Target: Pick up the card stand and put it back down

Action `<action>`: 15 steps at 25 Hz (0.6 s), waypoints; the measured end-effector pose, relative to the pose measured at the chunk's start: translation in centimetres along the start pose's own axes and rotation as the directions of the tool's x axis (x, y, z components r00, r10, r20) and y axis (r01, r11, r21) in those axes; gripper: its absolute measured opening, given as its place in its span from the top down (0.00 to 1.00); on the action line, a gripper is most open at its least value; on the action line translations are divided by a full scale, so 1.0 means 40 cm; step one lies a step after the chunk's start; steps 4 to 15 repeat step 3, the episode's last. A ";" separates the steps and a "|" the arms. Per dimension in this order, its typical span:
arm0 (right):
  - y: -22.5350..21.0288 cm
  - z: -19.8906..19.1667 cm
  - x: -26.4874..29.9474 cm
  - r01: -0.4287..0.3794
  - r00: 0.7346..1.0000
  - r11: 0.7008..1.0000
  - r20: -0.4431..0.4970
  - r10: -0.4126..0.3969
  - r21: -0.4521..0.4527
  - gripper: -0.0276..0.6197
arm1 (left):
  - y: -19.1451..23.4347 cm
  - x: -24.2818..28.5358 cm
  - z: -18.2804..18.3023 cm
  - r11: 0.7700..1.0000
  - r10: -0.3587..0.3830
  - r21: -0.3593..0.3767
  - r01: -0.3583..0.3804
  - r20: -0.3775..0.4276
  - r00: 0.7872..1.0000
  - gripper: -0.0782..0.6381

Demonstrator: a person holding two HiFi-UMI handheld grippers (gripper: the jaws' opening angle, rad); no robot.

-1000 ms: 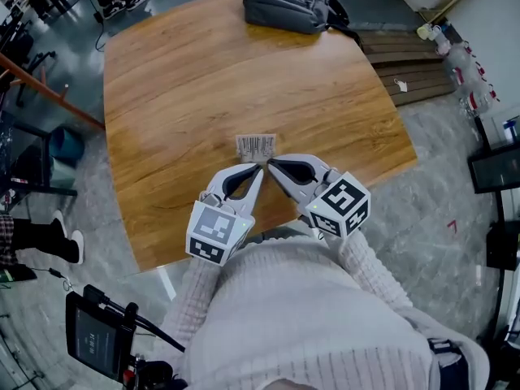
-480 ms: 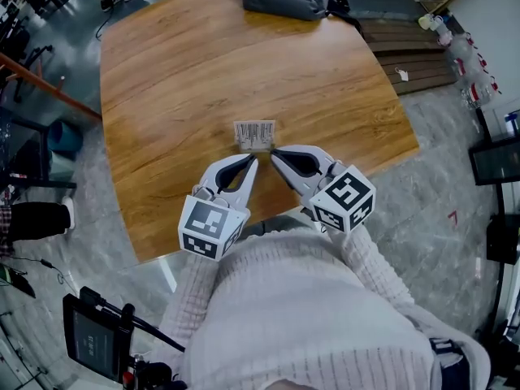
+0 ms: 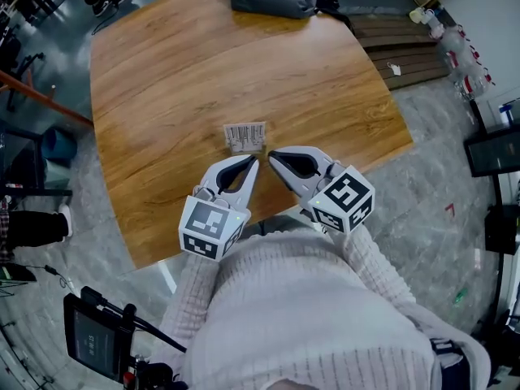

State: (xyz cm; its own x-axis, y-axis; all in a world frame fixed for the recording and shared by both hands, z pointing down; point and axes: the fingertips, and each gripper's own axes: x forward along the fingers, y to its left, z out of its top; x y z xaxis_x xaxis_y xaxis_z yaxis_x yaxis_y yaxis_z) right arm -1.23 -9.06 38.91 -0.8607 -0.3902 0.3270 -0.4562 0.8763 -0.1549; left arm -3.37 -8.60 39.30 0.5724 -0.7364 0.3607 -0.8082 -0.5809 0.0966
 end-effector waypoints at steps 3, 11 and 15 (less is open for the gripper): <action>-0.010 -0.008 -0.005 0.002 1.000 1.000 -0.009 -0.002 0.007 0.96 | -0.008 0.013 0.000 1.000 -0.010 0.005 0.010 -0.005 1.000 0.88; -0.010 -0.008 -0.005 0.002 1.000 1.000 -0.009 -0.002 0.007 0.96 | -0.008 0.013 0.000 1.000 -0.010 0.005 0.010 -0.005 1.000 0.88; -0.010 -0.008 -0.005 0.002 1.000 1.000 -0.009 -0.002 0.007 0.96 | -0.008 0.013 0.000 1.000 -0.010 0.005 0.010 -0.005 1.000 0.88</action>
